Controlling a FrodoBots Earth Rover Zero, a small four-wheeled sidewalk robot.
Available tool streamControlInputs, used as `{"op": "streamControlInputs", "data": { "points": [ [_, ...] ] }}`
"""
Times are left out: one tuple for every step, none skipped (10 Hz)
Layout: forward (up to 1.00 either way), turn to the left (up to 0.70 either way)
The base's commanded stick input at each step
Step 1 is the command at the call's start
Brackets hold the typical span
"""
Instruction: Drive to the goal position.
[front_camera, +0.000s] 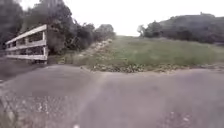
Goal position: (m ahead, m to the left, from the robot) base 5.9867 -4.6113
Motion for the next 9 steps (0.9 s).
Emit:
{"op": "streamControlInputs", "data": {
  "points": [
    [0.7,-0.35],
    [0.7,-0.35],
    [0.7,-0.35],
    [0.7,-0.35],
    [0.7,-0.35],
    [0.7,-0.35],
    [0.7,-0.35],
    [0.7,-0.35],
    [0.0,-0.69]
  ]
}}
